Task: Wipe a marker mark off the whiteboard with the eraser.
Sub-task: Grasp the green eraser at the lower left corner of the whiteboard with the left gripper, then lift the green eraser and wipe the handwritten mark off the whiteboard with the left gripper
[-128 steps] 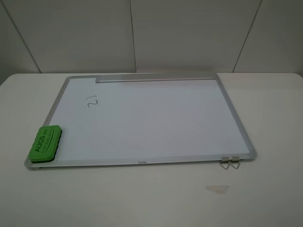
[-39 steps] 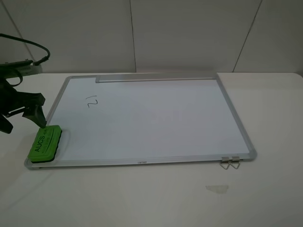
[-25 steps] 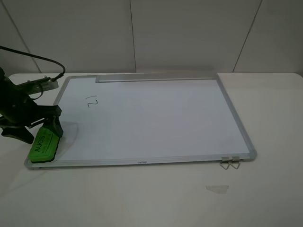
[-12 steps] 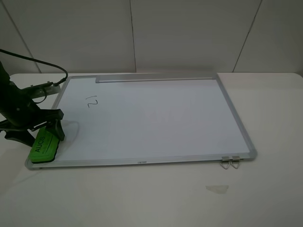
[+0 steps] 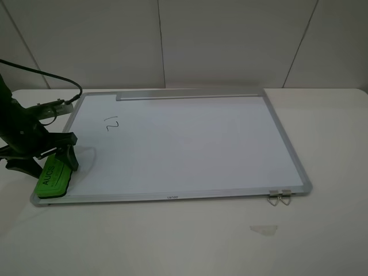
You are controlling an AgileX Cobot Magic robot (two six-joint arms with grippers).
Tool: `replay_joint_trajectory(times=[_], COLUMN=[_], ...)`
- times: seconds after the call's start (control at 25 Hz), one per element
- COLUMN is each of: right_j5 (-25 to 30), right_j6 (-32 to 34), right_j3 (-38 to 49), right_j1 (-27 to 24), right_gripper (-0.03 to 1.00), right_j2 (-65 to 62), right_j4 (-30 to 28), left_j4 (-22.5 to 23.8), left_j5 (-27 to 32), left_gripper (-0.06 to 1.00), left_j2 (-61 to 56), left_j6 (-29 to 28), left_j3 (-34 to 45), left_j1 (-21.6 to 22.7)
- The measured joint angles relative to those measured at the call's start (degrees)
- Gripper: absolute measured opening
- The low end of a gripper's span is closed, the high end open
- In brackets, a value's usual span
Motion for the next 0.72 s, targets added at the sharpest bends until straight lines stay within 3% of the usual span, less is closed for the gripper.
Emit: replay_joint_trajectory(times=[0.08, 0.2, 0.72], right_j5=[0.00, 0.00, 0.00], right_j6=[0.00, 0.00, 0.00], right_j3=[0.00, 0.00, 0.00], right_j1=[0.00, 0.00, 0.00], right_gripper=[0.82, 0.82, 0.82], right_j2=[0.00, 0.00, 0.00], right_j4=[0.00, 0.00, 0.00], left_j4=[0.30, 0.06, -0.27], left_j5=[0.00, 0.59, 1.02], left_gripper=[0.73, 0.60, 0.59], left_j2=[0.00, 0.16, 0.23], left_j6=[-0.33, -0.93, -0.98], left_j3=[0.00, 0.00, 0.00], left_j1=[0.00, 0.00, 0.00])
